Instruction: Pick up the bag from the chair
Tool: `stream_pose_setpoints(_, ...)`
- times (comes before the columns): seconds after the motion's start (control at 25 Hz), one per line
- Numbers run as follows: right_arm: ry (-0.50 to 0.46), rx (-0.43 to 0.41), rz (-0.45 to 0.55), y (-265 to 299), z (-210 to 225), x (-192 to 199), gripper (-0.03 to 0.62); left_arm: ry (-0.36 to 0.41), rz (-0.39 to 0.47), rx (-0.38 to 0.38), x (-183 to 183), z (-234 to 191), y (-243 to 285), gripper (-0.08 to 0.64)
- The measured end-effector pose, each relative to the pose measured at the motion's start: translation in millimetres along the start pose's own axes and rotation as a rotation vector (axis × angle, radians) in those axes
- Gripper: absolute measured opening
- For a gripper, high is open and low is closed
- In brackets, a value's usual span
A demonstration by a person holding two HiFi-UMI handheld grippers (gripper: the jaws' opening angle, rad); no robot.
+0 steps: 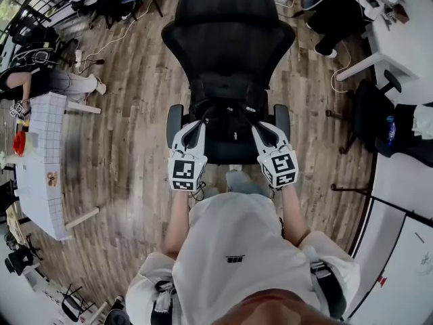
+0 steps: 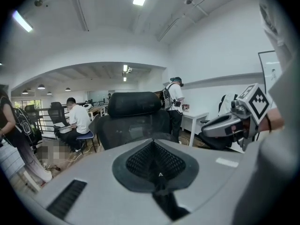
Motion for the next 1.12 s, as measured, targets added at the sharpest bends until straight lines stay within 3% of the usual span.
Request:
stream_pose_setpoints(0.36,-0.022,0.008,-0.112,44.1,31.5,40.8,0.064,-0.017,-0.130,-0.015,57.3,-22.8,40.3,0.012)
stream_pose_setpoints(0.72,-0.035,0.078,-0.190,70.0,42.5,72.1,0.095,0.003,-0.180,0.034,94.1,-44.4,72.9,0.015)
stream_pose_setpoints(1.12,0.018,0.191,-0.243,86.0,48.4,94.3,0.148,-0.005,-0.258,0.116,130.4,-70.1,99.4,0.115)
Point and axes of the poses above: the fingertips, and each gripper's own axes: y forward along the fingers, z to its right, x out of its underside, the point moved 1 cm from there along -y, backward along the fingers, and after that the axes turned 4 degrees about z, right-handed, at the moved point
